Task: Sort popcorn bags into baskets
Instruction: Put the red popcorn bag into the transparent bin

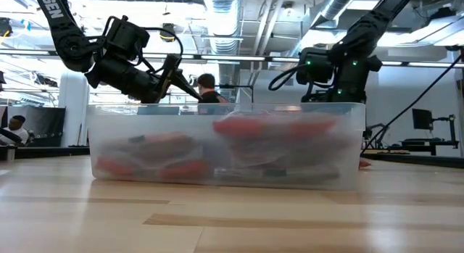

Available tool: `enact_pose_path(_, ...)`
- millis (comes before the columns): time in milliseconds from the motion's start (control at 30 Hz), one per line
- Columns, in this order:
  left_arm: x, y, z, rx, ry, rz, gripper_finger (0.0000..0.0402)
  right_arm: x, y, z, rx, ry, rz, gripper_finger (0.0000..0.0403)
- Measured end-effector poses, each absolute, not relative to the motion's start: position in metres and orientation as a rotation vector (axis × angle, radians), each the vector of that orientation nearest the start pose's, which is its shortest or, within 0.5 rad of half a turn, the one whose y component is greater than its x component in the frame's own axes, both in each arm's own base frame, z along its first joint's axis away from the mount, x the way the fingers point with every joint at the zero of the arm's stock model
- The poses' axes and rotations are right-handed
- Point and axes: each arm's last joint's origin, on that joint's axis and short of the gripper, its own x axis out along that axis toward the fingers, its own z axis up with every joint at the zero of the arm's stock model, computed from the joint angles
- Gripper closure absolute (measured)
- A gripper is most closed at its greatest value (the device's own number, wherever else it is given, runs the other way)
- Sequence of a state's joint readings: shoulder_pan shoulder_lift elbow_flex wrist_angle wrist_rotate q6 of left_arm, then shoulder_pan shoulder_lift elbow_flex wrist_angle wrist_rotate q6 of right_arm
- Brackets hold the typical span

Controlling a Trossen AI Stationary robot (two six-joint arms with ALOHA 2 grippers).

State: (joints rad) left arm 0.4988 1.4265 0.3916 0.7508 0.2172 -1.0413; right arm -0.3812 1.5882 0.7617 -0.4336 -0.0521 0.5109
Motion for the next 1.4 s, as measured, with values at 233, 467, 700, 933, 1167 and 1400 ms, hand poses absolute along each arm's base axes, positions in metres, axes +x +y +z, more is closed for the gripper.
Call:
enact_pose_path(233, 0.223, 0.115, 0.158, -1.171, 0.084, 0.400, 0.0082, 0.244, -0.122, 0.165, 0.747, 1.063, -0.667, 0.0397)
enact_pose_path(467, 0.224, 0.115, 0.159, -1.187, 0.064, 0.405, 0.0082, 0.235, -0.120, 0.213, 0.781, 0.875, -0.665, 0.0399)
enact_pose_path(700, 0.224, 0.116, 0.160, -1.192, 0.039, 0.423, 0.0082, 0.238, -0.090, 0.245, 0.801, 0.697, -0.572, 0.0400)
enact_pose_path(933, 0.223, 0.117, 0.160, -1.198, 0.022, 0.449, 0.0082, 0.243, -0.063, 0.261, 0.825, 0.585, -0.535, 0.0401)
enact_pose_path(1167, 0.223, 0.118, 0.160, -1.195, -0.002, 0.491, 0.0082, 0.269, -0.018, 0.271, 0.905, 0.423, -0.372, 0.0403)
enact_pose_path(1400, 0.223, 0.118, 0.160, -1.199, -0.008, 0.501, 0.0082, 0.295, 0.037, 0.256, 0.998, 0.348, -0.325, 0.0403)
